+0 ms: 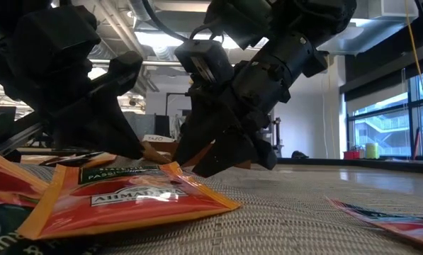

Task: Pick & Place Tea
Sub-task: Put the orange tea bag into the right section of the wooden organizer

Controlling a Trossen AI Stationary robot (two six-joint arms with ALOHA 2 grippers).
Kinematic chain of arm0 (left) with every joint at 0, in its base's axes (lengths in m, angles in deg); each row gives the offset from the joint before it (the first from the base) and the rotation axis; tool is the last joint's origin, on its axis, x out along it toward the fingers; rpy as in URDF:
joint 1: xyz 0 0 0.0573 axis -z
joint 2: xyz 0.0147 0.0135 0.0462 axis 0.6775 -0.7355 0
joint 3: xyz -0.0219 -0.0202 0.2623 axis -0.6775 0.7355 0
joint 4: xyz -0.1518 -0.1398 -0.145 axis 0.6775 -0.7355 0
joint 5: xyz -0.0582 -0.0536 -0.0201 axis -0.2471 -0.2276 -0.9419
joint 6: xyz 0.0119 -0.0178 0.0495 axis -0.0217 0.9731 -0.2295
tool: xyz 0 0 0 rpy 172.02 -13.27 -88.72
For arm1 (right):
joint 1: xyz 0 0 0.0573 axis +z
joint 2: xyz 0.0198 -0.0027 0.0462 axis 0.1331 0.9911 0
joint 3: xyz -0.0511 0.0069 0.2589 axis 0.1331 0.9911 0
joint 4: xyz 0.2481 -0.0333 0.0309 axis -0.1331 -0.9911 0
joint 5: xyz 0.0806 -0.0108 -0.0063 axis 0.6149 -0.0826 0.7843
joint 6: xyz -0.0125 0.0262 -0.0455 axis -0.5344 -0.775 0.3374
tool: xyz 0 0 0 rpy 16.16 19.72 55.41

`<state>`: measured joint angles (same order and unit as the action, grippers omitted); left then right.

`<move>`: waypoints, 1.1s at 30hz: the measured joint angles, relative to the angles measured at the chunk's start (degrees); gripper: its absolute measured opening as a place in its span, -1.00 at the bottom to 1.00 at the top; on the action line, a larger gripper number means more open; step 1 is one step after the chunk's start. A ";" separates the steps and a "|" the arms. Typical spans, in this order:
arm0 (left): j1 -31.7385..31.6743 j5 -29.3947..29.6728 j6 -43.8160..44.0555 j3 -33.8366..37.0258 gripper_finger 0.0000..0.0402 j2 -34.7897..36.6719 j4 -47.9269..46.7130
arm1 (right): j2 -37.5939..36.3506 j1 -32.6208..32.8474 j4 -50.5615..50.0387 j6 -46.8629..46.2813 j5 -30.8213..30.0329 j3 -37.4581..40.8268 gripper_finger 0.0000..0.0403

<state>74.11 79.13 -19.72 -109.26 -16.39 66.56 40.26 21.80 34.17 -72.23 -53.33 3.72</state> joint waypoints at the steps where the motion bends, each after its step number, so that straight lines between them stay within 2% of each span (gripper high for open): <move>1: 0.02 0.19 -0.02 0.00 -0.98 0.00 0.02 | 0.00 0.00 0.07 0.07 0.00 0.00 -0.25; 6: 0.62 3.05 -2.52 0.02 -0.99 1.67 -0.43 | -0.97 -0.46 -0.80 2.45 2.63 0.08 -0.25; 10: 1.98 5.65 -5.36 0.02 -0.99 5.79 -0.48 | -2.44 -0.69 -2.31 3.04 5.68 0.21 -0.25; 16: 2.56 2.99 -6.56 0.00 -0.99 13.70 -2.05 | -3.81 -2.42 -2.85 6.38 7.76 0.11 -0.25; 23: 1.23 -5.05 -7.57 -0.02 -0.99 21.62 -7.42 | -9.92 -4.26 -7.00 12.42 7.82 0.11 -0.25; 30: -2.46 -15.35 -14.75 -0.04 -0.99 25.09 -6.15 | -20.60 -2.44 -15.09 21.08 -2.91 0.00 -0.25; 33: -6.08 -22.52 -16.95 -0.04 -0.99 25.31 -6.05 | -23.86 -0.85 -14.81 27.83 -3.97 0.00 -0.25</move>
<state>68.03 56.61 -36.67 -109.30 8.92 60.50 16.41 20.95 19.36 -44.40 -57.30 3.72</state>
